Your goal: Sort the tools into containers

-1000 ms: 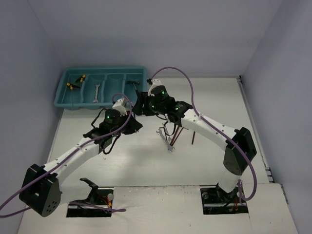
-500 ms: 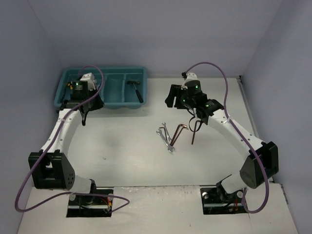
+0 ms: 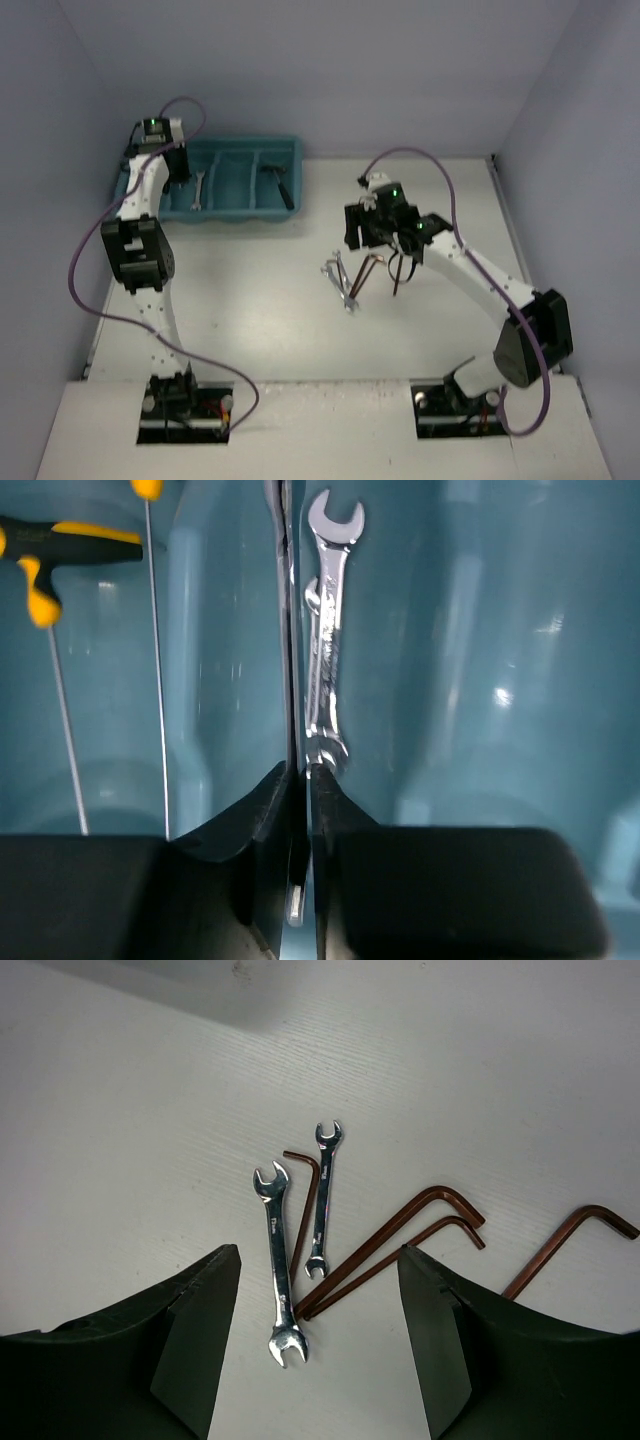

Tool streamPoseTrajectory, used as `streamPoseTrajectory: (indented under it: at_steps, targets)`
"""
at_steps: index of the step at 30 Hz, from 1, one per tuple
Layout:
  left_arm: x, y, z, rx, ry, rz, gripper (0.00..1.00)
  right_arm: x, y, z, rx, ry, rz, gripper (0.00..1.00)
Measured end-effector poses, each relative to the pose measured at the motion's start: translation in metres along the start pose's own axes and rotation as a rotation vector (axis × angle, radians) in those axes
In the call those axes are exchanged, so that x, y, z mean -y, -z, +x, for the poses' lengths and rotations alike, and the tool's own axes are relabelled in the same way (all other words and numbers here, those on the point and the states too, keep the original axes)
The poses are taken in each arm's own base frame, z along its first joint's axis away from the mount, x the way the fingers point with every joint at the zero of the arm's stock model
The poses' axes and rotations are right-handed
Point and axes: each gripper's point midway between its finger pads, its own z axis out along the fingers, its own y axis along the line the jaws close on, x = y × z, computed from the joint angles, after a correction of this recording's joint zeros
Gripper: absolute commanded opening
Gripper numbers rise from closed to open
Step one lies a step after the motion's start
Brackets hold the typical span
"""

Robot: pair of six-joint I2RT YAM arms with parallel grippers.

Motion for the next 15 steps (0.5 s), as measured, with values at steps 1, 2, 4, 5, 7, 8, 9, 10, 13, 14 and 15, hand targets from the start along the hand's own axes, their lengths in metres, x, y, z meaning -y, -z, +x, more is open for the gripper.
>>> streamPoseTrajectory:
  at_steps: [1, 2, 4, 5, 7, 8, 9, 10, 13, 14, 15]
  targets:
    - [-0.001, -0.008, 0.0, -0.005, -0.007, -0.006, 0.34, 0.0, 0.0, 0.001, -0.005, 0.009, -0.001, 0.61]
    - [-0.003, -0.013, 0.002, -0.015, -0.012, -0.012, 0.4, -0.001, 0.0, 0.002, -0.008, 0.017, -0.002, 0.61]
    - [-0.005, -0.02, 0.006, -0.034, -0.015, -0.024, 0.47, -0.005, 0.0, 0.005, -0.015, 0.037, -0.009, 0.61]
    - [-0.006, -0.022, 0.008, -0.04, -0.014, -0.029, 0.48, -0.007, -0.001, 0.006, -0.019, 0.049, -0.011, 0.61]
    - [-0.007, -0.023, 0.01, -0.051, -0.014, -0.036, 0.52, -0.014, -0.005, 0.012, -0.036, 0.076, -0.017, 0.6]
    - [-0.006, -0.022, 0.01, -0.052, -0.016, -0.039, 0.54, -0.016, -0.008, 0.017, -0.049, 0.09, -0.018, 0.59]
    - [-0.007, -0.022, 0.01, -0.051, -0.016, -0.042, 0.55, -0.019, -0.012, 0.021, -0.064, 0.103, -0.019, 0.58]
    - [-0.006, -0.02, 0.008, -0.047, -0.015, -0.044, 0.56, -0.021, -0.015, 0.027, -0.082, 0.118, -0.02, 0.56]
    - [-0.003, -0.013, 0.005, -0.037, -0.007, -0.047, 0.63, -0.028, -0.027, 0.047, -0.15, 0.164, -0.007, 0.51]
    - [0.0, -0.006, 0.005, -0.033, -0.003, -0.048, 0.64, -0.03, -0.032, 0.055, -0.178, 0.183, 0.002, 0.48]
    - [0.003, 0.003, 0.006, -0.032, 0.0, -0.049, 0.65, -0.031, -0.037, 0.062, -0.203, 0.2, 0.01, 0.44]
